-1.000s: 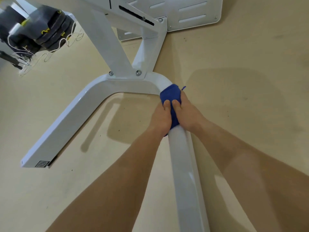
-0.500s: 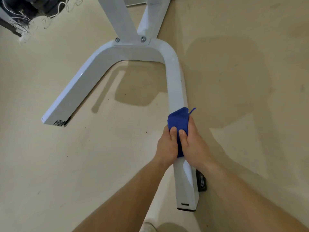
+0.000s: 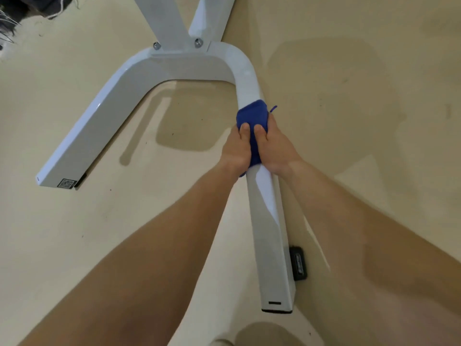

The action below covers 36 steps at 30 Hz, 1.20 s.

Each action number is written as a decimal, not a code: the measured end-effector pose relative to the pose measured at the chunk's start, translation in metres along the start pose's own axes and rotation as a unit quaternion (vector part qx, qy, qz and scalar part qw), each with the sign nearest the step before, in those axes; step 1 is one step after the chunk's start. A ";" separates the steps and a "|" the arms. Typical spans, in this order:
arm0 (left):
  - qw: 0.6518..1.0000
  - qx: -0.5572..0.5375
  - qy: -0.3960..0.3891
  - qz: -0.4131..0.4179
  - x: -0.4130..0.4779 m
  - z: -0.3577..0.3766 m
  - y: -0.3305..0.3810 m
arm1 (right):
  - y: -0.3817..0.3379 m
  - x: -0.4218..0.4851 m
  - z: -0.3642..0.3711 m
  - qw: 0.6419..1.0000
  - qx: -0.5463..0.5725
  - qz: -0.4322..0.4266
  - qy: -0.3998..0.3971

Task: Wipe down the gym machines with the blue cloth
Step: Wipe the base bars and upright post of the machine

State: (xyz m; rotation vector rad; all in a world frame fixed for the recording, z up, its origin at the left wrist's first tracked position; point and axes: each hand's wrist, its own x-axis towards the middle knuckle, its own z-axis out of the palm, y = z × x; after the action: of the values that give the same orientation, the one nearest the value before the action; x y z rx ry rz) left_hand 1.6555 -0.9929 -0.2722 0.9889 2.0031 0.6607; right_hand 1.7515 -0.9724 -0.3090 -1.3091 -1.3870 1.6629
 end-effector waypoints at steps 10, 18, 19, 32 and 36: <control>0.999 0.014 -0.021 -0.047 -0.132 0.013 -0.046 | 0.034 -0.142 0.013 0.999 -0.006 0.041 -0.007; 0.990 0.033 -0.070 -0.114 -0.238 0.013 -0.080 | 0.049 -0.257 0.023 0.992 -0.056 0.110 -0.022; 0.989 0.035 -0.072 -0.122 -0.245 0.014 -0.080 | 0.049 -0.264 0.023 0.990 -0.067 0.121 -0.026; 0.993 0.022 -0.040 -0.112 -0.161 0.006 -0.040 | 0.034 -0.172 0.021 0.985 -0.050 0.163 -0.022; 0.994 0.007 -0.036 -0.106 -0.116 0.001 -0.026 | 0.024 -0.123 0.014 0.989 -0.037 0.142 -0.022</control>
State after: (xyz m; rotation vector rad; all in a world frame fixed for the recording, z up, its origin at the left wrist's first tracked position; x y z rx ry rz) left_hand 1.6906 -1.1028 -0.2423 0.7830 2.0159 0.4894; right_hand 1.7822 -1.0941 -0.2951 -1.5808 -1.3474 1.8495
